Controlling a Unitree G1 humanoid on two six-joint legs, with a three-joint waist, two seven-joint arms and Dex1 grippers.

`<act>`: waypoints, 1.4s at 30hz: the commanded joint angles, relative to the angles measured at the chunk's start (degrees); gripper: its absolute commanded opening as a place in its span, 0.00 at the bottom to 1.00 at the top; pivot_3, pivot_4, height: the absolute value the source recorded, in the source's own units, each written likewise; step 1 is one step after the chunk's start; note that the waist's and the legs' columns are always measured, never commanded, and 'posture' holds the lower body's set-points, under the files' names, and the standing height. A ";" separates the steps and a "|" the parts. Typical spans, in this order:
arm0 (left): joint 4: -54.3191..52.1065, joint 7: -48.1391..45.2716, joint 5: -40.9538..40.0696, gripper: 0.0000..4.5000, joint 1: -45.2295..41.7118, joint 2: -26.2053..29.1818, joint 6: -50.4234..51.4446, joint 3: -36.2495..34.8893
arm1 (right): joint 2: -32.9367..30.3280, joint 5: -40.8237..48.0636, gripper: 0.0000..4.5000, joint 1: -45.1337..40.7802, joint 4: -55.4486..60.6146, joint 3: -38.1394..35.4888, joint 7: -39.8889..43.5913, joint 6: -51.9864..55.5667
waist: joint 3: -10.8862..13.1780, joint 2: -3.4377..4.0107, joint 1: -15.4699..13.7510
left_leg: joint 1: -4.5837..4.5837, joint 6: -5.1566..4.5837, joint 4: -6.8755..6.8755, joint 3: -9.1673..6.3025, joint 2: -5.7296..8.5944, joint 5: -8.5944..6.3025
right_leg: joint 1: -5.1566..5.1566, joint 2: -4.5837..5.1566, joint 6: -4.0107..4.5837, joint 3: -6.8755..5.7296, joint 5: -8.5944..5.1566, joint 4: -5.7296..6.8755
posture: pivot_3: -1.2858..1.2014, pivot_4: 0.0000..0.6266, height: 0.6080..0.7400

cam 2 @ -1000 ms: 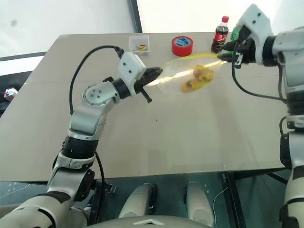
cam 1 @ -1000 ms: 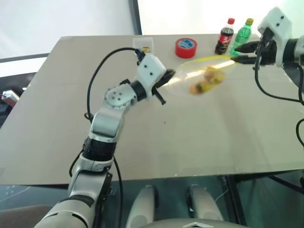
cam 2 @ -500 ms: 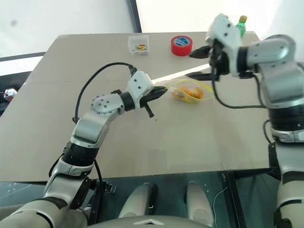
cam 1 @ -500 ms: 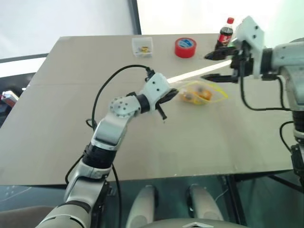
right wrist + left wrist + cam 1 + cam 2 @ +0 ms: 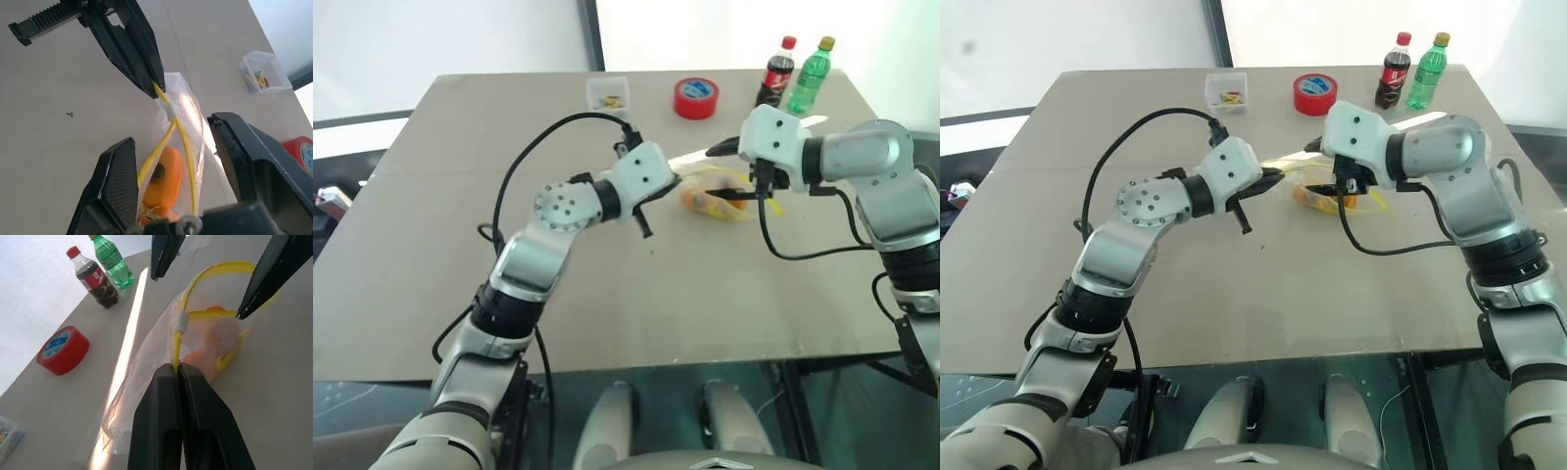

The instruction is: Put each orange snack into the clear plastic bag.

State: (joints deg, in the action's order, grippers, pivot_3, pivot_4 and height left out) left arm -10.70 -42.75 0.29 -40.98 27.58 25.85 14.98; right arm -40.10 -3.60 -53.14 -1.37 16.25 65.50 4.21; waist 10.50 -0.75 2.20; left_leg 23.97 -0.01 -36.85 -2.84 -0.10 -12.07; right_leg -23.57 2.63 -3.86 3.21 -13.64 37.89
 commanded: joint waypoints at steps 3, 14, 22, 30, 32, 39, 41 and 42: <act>-3.23 -0.43 1.03 0.00 -0.80 0.76 -0.61 0.31 | 0.34 -0.30 0.61 -0.06 0.67 -0.65 -0.56 -2.02 | 0.00 0.00 -0.01 | 0.00 0.00 0.00 0.01 0.00 0.00 | 0.00 0.00 0.00 0.00 0.00 0.00 | 0.52 0.24 1.00; -3.85 -0.35 0.94 0.00 -0.32 0.47 -0.67 0.22 | 1.88 -1.12 0.31 -0.03 0.34 0.01 -1.64 -3.71 | 0.00 0.00 0.01 | 0.00 0.00 0.00 0.00 0.00 0.00 | 0.00 0.00 0.00 0.00 0.00 0.01 | 0.52 0.24 1.00; -3.87 -0.02 1.04 0.00 0.09 0.52 -0.78 -0.05 | 2.22 -2.15 0.03 -0.59 -1.12 -0.46 -2.48 -4.69 | 0.00 0.00 -0.02 | 0.00 0.00 0.00 0.00 0.00 0.00 | 0.00 0.00 0.00 0.00 0.00 0.02 | 0.52 0.24 1.00; -3.44 0.10 1.04 0.00 0.06 0.51 -1.42 -0.17 | 1.60 -2.92 0.03 -0.68 -2.01 -0.58 -2.46 -5.43 | 0.00 0.00 -0.01 | 0.00 0.00 -0.01 0.00 0.00 0.00 | 0.00 0.00 0.00 0.00 0.00 0.02 | 0.52 0.24 1.00; -3.36 0.13 1.12 0.00 0.15 0.60 -1.62 -0.18 | 1.21 -3.29 0.03 -0.61 -2.44 -0.58 -2.49 -5.85 | 0.00 0.00 -0.01 | 0.00 0.00 -0.01 0.00 0.00 0.00 | 0.00 0.00 0.00 0.00 0.00 0.02 | 0.52 0.24 1.00; -2.65 0.17 1.27 0.00 0.88 1.57 -3.02 -1.06 | -1.59 -3.97 0.03 -0.04 -4.40 -1.73 -2.49 -6.69 | 0.00 0.00 -0.02 | 0.00 0.00 -0.01 0.00 0.00 0.00 | 0.00 0.00 0.00 0.01 0.00 0.02 | 0.52 0.24 1.00; -2.00 0.28 1.63 0.00 1.36 2.36 -4.20 -1.49 | -2.79 -4.25 0.03 0.25 -5.19 -1.92 -2.71 -7.05 | 0.00 0.00 -0.02 | 0.00 0.00 -0.01 0.01 0.00 0.00 | 0.00 0.00 0.00 0.01 0.00 0.02 | 0.52 0.24 1.00; -1.68 0.30 1.63 0.00 1.61 2.73 -4.82 -1.75 | -3.38 -4.62 0.03 0.38 -5.55 -1.90 -2.96 -7.16 | 0.00 0.00 -0.02 | 0.00 0.00 -0.01 0.00 0.00 0.00 | 0.00 0.00 0.00 0.01 0.00 0.02 | 0.52 0.24 1.00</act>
State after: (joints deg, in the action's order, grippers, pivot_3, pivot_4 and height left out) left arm -12.03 -42.98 1.26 -39.71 29.06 23.05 15.81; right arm -41.37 -6.69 -52.72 -5.87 17.01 63.54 -2.78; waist 10.49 -0.74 2.18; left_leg 23.97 -0.01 -36.86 -2.83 -0.10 -12.07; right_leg -23.57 2.63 -3.86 3.22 -13.64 37.90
